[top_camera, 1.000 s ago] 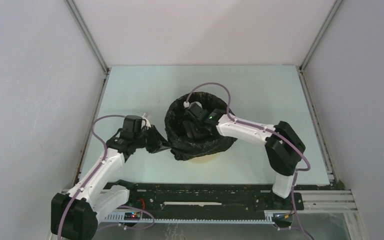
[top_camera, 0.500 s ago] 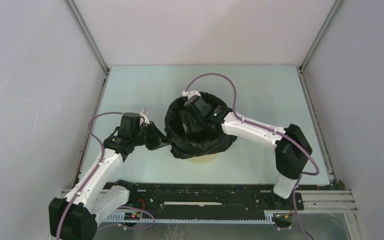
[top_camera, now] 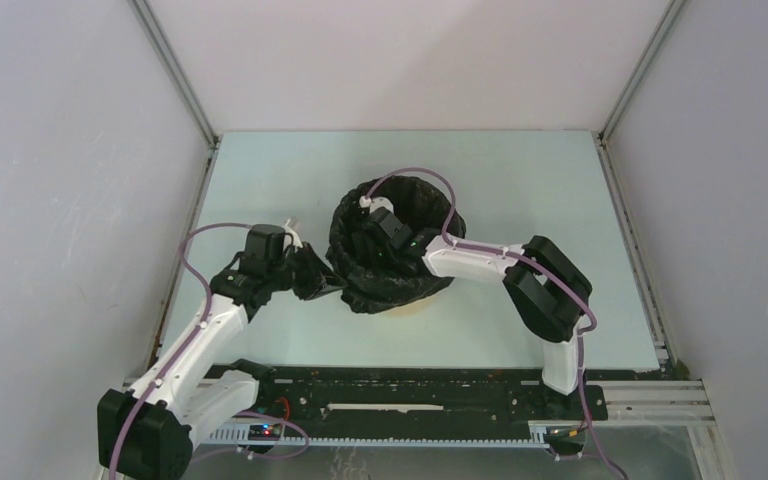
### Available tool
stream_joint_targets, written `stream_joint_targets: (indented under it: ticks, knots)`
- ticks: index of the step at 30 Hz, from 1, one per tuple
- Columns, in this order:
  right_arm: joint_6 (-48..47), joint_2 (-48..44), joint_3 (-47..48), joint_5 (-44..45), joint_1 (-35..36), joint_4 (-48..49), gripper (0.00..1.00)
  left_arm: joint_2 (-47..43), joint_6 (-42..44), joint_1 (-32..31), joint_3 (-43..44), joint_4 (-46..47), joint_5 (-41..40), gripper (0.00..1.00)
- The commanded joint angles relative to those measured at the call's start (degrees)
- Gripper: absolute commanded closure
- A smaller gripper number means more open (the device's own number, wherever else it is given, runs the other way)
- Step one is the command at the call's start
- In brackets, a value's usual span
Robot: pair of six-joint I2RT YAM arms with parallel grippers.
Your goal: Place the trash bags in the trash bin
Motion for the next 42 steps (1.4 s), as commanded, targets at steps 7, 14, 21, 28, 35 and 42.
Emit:
stream_joint_targets:
  ticks: [7, 14, 21, 28, 35, 42]
  knots:
    - [-3.36, -4.55, 9.16, 1.14, 0.17, -17.12, 0.11, 0.45, 1.21, -0.39, 4.50, 1.05, -0.14, 0.79]
    - [-9.19, -8.60, 10.44, -0.23, -0.86, -24.47, 0.12, -0.21, 3.84, -0.41, 4.84, -1.88, -0.74, 0.73]
    - [-13.52, -4.55, 7.92, 4.93, -4.30, -19.99, 0.12, -2.82, 4.92, -0.47, 4.09, -4.88, -1.00, 0.63]
    - [-12.14, 1.84, 6.33, 7.12, -4.46, -16.76, 0.13, -7.42, 6.41, -0.39, 4.06, -9.56, -3.18, 0.51]
    - [-9.27, 5.33, 6.39, 6.61, -3.84, -17.82, 0.13, -10.43, 6.84, -0.39, 4.64, -12.08, -3.79, 0.44]
    - [-10.29, -2.38, 11.15, 6.09, -2.75, -24.52, 0.13, -8.91, 7.24, -0.40, 5.37, -11.50, -2.44, 0.40]
